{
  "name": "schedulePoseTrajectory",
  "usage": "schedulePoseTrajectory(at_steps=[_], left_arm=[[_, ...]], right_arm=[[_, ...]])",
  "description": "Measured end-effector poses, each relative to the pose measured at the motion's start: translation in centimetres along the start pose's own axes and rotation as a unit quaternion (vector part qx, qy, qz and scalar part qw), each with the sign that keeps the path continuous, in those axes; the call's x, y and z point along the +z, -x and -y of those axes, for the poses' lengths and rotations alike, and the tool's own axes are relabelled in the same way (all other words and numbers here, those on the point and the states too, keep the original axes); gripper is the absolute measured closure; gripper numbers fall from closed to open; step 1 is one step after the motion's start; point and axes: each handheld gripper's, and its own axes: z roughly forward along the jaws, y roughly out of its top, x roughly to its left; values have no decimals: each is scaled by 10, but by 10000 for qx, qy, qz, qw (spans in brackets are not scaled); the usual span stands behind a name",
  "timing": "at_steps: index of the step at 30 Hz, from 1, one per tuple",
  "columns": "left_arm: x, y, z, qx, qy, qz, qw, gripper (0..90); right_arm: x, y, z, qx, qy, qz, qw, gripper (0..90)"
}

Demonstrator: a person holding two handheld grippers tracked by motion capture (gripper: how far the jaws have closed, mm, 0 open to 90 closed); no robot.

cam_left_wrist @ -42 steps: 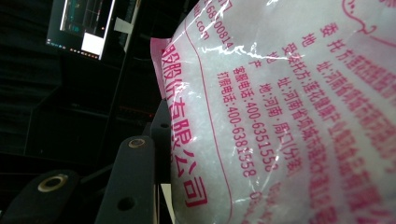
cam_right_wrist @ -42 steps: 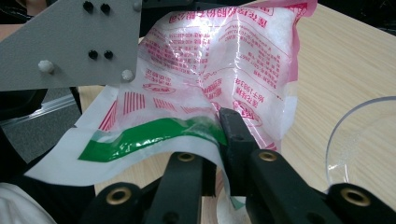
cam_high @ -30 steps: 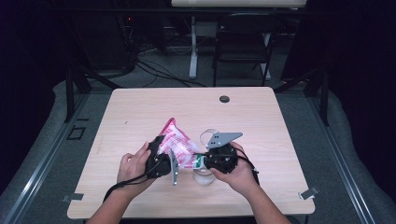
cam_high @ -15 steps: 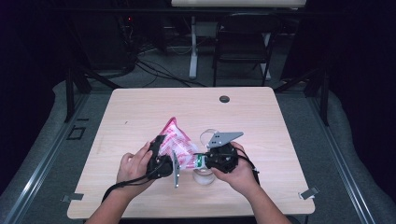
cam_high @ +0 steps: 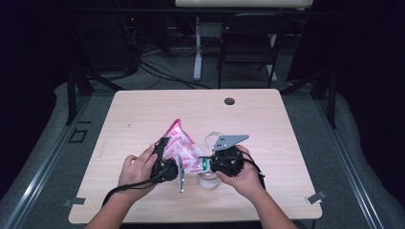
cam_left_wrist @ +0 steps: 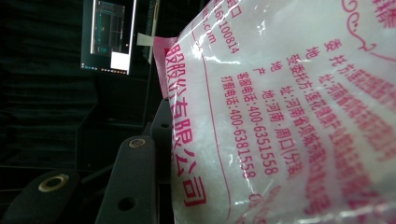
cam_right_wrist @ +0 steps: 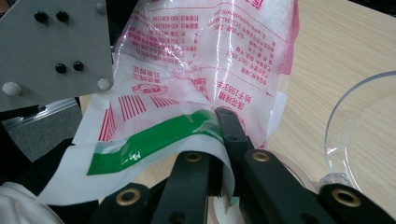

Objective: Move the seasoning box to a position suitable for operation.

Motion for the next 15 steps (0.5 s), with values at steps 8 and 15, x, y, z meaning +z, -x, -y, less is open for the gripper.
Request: schedulePoseTrajectory(at_steps=[8, 15], left_arm=[[0, -1, -1, 117, 62, -89, 9999, 603], [-2, -2, -2, 182, 69, -122, 9997, 604]], right_arm=[[0, 0, 1, 12, 26, 19, 10000, 900], [-1, -1, 1, 5, 40, 22, 10000, 900]])
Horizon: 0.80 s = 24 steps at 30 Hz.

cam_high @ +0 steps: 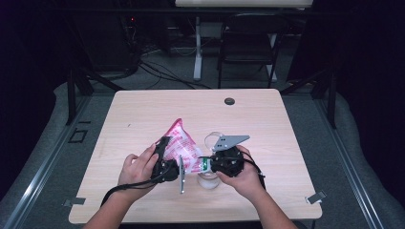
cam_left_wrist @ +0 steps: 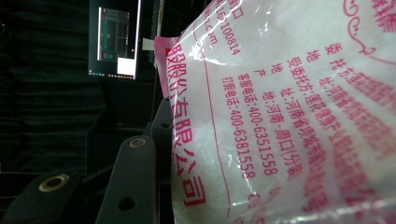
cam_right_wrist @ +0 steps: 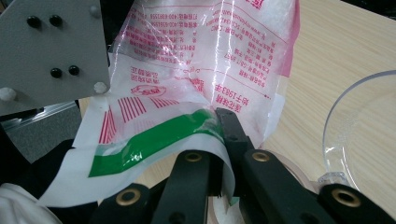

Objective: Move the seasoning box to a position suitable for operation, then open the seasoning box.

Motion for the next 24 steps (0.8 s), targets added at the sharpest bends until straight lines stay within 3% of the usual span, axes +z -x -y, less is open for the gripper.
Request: schedulePoseTrajectory(at_steps=[24], left_arm=[[-2, -2, -4, 198, 36, -29, 9998, 606]], right_arm=[[0, 2, 2, 35, 5, 32, 10000, 900]])
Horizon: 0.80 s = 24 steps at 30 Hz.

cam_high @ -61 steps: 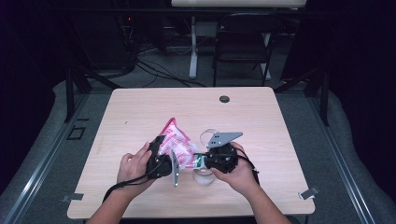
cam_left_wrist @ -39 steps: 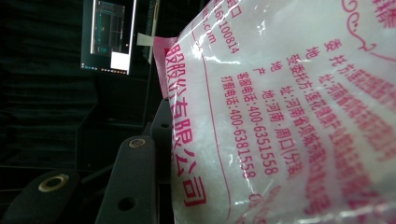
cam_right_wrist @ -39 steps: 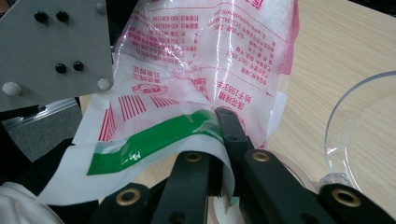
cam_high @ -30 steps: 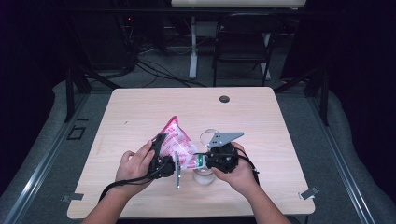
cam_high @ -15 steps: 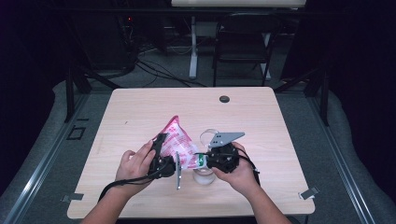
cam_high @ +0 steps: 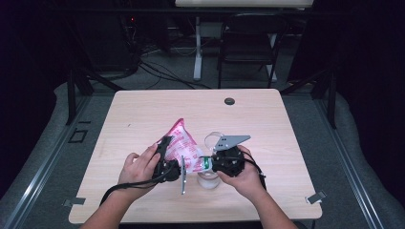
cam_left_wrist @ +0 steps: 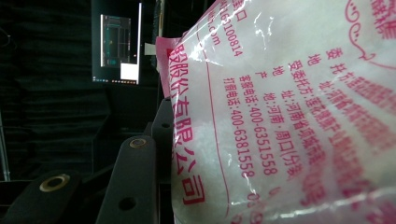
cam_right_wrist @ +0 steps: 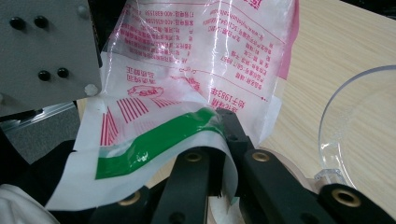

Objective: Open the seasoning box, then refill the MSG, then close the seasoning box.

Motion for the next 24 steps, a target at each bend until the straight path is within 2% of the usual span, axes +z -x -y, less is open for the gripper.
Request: schedulePoseTrajectory(at_steps=[24], left_arm=[[-1, -2, -3, 82, 42, 3, 10000, 611]], right_arm=[[-2, 2, 1, 0, 28, 25, 10000, 900]])
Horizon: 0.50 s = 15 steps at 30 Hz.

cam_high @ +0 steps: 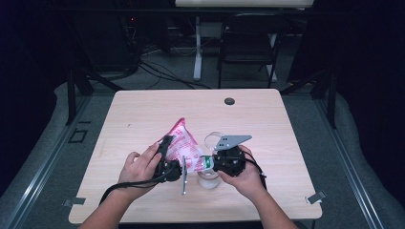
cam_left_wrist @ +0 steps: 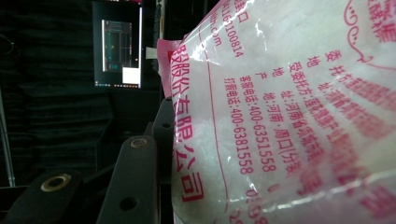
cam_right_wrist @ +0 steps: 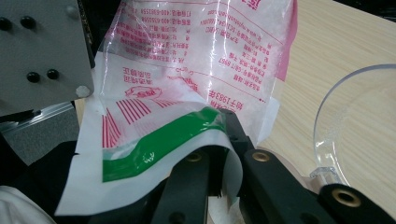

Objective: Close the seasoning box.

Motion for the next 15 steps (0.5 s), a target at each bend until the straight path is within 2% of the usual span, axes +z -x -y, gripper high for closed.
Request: schedulePoseTrajectory(at_steps=[5, 12, 15], left_arm=[[0, -1, 0, 46, 9, -24, 10000, 611], [-1, -1, -1, 9, 28, 12, 10000, 622], [-1, -2, -1, 95, 49, -29, 9999, 623]], right_arm=[[-1, 0, 0, -8, -4, 17, 10000, 900], [-1, 0, 0, -16, 4, 35, 10000, 900], [-1, 0, 0, -14, 10, 31, 10000, 900]])
